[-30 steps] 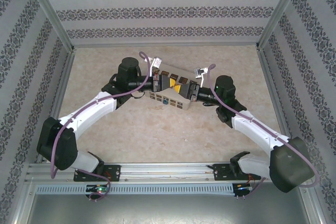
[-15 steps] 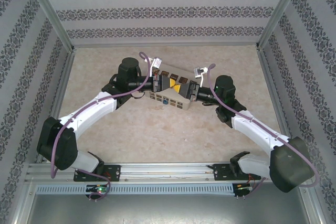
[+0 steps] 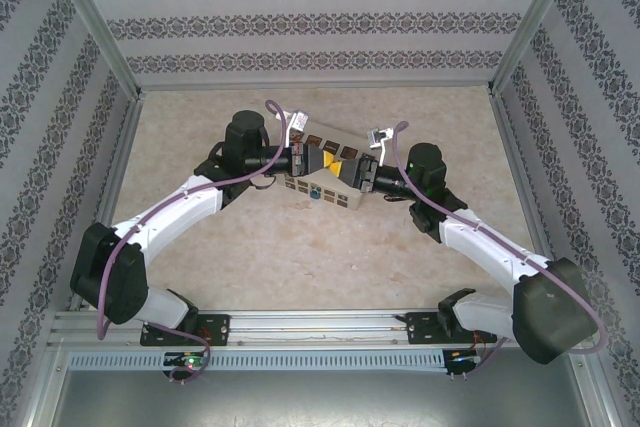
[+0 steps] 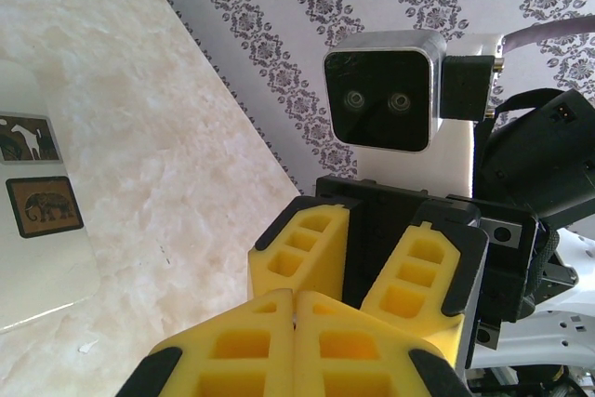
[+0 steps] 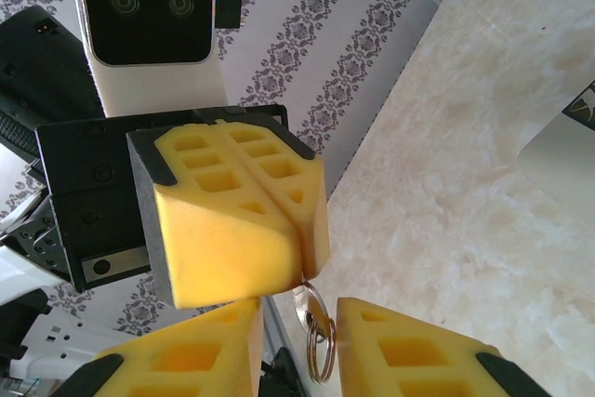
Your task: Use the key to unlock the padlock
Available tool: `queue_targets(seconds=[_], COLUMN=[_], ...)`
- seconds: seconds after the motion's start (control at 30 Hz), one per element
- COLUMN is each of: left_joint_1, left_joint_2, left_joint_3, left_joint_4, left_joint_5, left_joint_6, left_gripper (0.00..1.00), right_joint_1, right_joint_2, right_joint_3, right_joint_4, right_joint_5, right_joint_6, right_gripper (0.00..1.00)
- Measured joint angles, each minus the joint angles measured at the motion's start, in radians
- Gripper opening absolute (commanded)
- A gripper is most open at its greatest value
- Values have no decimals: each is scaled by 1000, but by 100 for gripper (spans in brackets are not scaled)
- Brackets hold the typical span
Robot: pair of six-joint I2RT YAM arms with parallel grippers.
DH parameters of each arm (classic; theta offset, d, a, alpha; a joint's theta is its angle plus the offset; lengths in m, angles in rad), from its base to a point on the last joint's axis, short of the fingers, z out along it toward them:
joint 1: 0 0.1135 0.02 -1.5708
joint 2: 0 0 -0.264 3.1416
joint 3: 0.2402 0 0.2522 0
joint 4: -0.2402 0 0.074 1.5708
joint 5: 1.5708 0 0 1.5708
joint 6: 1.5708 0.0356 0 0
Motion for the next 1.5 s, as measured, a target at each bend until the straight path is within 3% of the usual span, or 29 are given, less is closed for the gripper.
queue_targets(seconds=[0.27, 0.47, 0.57, 0.73, 0.87, 1.03, 1.33, 1.5], left_joint_1=[0, 1, 6, 8, 33, 58, 62, 66], left_joint_2=[0, 0, 0, 0, -17, -98, -278, -344], left_joint_3=[0, -2, -9, -34, -56, -96, -200, -295], left_joint_4=[8, 14, 27, 63, 68, 25, -91, -119], left_joint_5=[0, 3, 3, 1, -25, -114, -348, -468], left_joint_6=[0, 0, -5, -28, -29, 9, 117, 168], left_gripper=[0, 0, 3, 17, 39, 59, 85, 88], right_joint_1=[0, 0, 0, 0, 0, -3, -22, -36], right_joint_2=[0, 0, 0, 0, -2, -4, 22, 57], right_joint_3=[0, 0, 0, 0, -1, -17, -36, -44], right_joint_4=[1, -4, -6, -20, -39, -62, -108, -141], right_joint_5=[0, 7, 10, 15, 33, 56, 105, 139], right_joint_6=[-1, -11, -15, -22, -27, -45, -73, -107], right_gripper=[17, 1, 0, 0, 0, 0, 0, 0])
